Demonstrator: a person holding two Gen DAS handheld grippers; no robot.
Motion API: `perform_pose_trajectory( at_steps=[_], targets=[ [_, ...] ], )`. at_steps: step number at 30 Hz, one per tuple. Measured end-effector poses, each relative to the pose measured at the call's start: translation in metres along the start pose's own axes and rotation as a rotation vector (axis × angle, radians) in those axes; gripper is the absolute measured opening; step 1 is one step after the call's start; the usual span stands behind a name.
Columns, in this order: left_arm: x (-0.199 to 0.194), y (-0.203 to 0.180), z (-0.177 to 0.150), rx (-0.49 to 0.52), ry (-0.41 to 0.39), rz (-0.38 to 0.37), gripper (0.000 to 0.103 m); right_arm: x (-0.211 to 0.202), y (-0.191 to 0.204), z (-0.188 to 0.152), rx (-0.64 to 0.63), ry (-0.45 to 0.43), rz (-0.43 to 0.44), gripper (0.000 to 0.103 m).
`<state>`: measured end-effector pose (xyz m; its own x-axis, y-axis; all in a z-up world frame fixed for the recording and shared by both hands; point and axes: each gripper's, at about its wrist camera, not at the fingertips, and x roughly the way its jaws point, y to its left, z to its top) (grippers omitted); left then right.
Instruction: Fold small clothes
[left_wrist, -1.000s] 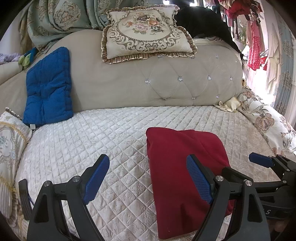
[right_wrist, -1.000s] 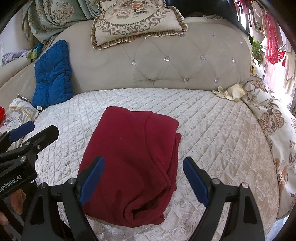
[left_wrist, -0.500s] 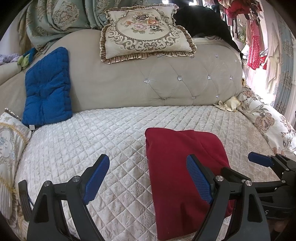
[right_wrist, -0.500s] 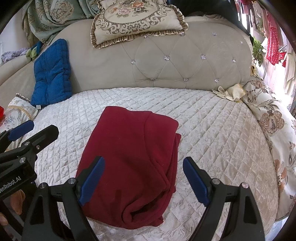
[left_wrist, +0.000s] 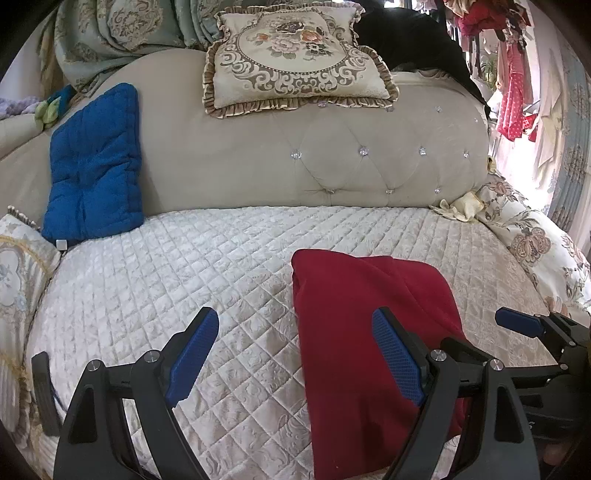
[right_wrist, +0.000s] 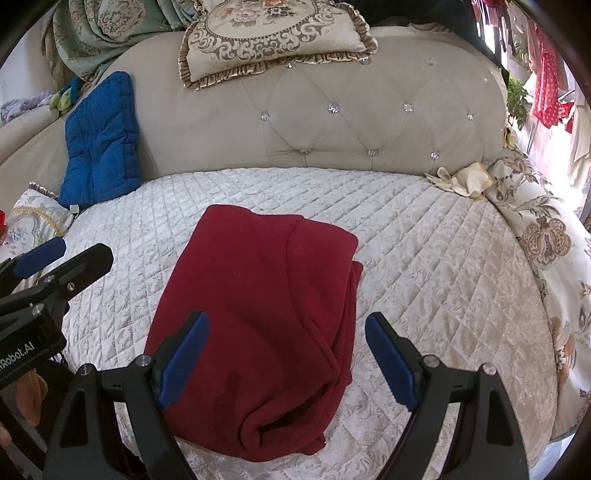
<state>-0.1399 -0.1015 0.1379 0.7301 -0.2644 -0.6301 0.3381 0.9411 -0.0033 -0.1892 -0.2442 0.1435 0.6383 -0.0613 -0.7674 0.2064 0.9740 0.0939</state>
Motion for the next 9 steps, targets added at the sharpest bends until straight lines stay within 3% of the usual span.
perform_pose_trajectory(
  at_steps=[9],
  targets=[
    [0.0085,0.0070,-0.0017,-0.020,-0.001,-0.017,0.067,0.0064,-0.0031,-0.0004,0.001,0.012,0.003,0.089]
  ],
)
